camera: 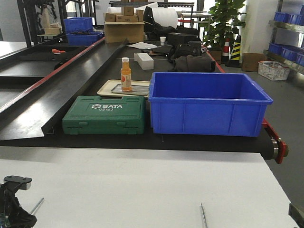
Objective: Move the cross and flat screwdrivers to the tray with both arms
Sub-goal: 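Close left and right grippers on the screwdriver handles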
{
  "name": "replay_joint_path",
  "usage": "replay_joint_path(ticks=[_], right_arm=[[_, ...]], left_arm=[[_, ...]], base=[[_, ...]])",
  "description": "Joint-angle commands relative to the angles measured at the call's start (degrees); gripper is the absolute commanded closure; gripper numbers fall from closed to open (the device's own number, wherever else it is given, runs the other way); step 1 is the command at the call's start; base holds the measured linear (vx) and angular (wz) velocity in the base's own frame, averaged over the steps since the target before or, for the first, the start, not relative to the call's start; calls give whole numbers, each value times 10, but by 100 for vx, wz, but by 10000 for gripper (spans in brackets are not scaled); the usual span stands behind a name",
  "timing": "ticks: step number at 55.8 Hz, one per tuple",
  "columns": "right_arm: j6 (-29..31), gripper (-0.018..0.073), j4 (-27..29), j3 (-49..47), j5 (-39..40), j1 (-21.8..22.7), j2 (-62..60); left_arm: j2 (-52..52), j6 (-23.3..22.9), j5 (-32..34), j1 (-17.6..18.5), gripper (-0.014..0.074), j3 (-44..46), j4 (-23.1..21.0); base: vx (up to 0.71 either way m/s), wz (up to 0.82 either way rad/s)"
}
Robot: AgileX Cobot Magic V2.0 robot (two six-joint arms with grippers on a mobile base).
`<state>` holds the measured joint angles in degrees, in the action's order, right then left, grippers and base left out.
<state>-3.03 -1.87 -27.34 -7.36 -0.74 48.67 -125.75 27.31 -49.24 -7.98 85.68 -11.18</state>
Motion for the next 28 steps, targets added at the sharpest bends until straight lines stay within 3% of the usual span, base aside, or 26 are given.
replay_joint_path(ticks=[1, 7, 17, 22, 28], right_arm=[[1, 13, 3, -42, -30, -1, 17], [24, 13, 8, -114, -123, -34, 66], [39, 13, 5, -265, -243, -133, 213], [25, 13, -8, -337, -297, -164, 296], [-37, 13, -8, -442, -366, -177, 402]], left_arm=[[32, -1, 4, 2, 83, 15, -12], [32, -1, 7, 2, 113, 15, -12], [32, -2, 4, 2, 167, 15, -13], [32, -28, 3, 2, 202, 15, -13], [32, -55, -2, 2, 280, 15, -13]], base=[[0, 0], [0, 0], [0, 0], [0, 0], [0, 0]])
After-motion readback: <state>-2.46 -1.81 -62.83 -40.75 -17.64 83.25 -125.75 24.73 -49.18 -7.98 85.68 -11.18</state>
